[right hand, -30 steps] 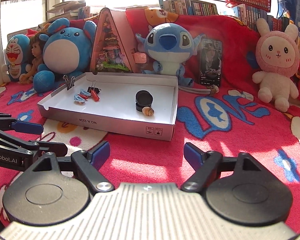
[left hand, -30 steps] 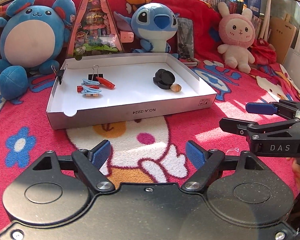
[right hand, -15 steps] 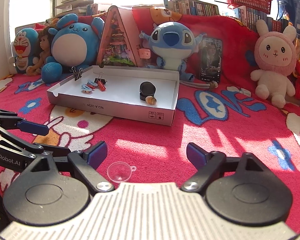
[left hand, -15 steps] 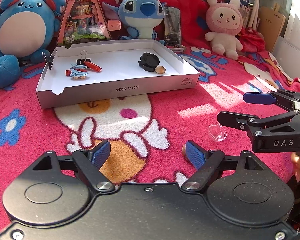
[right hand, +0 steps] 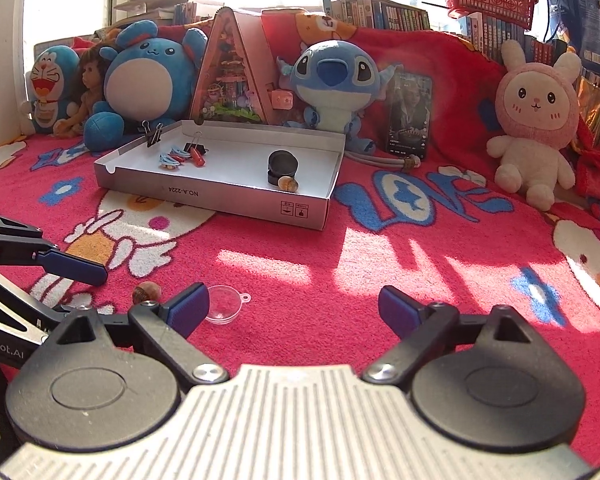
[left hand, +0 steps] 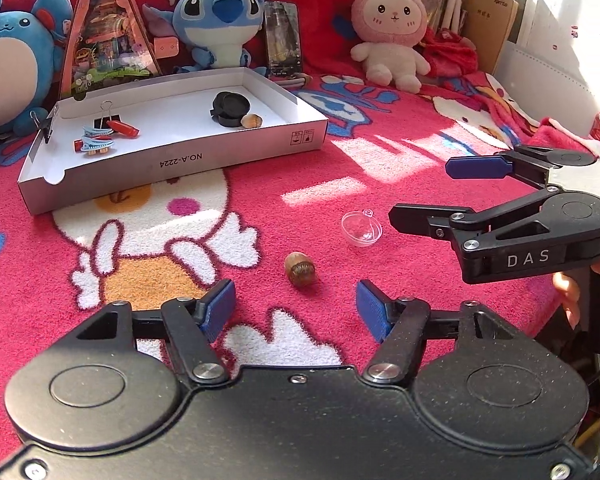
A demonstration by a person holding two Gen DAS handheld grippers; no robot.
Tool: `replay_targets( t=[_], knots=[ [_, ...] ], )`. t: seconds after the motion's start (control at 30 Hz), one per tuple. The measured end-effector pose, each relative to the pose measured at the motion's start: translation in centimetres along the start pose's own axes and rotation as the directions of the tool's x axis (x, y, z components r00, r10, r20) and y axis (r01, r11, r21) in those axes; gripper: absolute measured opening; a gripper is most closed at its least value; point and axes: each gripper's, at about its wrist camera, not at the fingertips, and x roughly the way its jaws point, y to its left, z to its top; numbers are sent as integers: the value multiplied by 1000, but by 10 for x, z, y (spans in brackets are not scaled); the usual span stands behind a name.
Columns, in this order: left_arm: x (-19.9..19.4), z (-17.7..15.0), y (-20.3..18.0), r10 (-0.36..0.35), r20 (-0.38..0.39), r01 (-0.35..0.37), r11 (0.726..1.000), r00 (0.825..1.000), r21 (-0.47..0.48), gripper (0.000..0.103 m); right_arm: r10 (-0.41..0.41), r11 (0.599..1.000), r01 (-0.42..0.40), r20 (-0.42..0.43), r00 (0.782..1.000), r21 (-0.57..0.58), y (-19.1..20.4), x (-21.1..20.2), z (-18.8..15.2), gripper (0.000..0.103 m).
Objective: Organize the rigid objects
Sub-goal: 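Grasp the acorn with the left tool while the right tool grasps the clear plastic cup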
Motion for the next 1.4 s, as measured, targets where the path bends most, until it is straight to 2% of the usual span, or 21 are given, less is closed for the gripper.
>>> replay_targets(
  t=[0.13,0.27,0.4,0.47,0.67,0.87,1.17,1.4],
  knots=[
    [2,3,-1,22,17,-21,1000,1000,-6,47,2,1000,-2,-2,1000,-19,3,1,-2,96],
    [7,6,1,24,24,-24,999,999,-23,40,2,1000,-2,-6,1000,-12,3,1,-4,97],
    [10,7,2,21,14,-21,999,1000,-38,18,0,1000,0,-16,1000,-13,3,3,-6,97],
    [10,7,3,12,9,-12,999,1000,-41,14,5,1000,-5,-20,1000,-13,4,4,-7,97],
    [6,5,7,29,8,-29,999,1000,-36,14,33,999,-34,-23,999,-23,13,9,-10,97],
    [2,4,10,60,15,-59,998,998,-33,14,33,998,-34,-17,999,-55,27,15,-11,90],
    [-2,2,19,78,14,-77,996,997,-37,14,32,997,-33,-20,999,-63,37,24,-12,80],
    [-4,0,25,93,8,-92,995,996,-38,14,48,995,-49,-21,999,-82,44,26,-12,65]
  ],
)
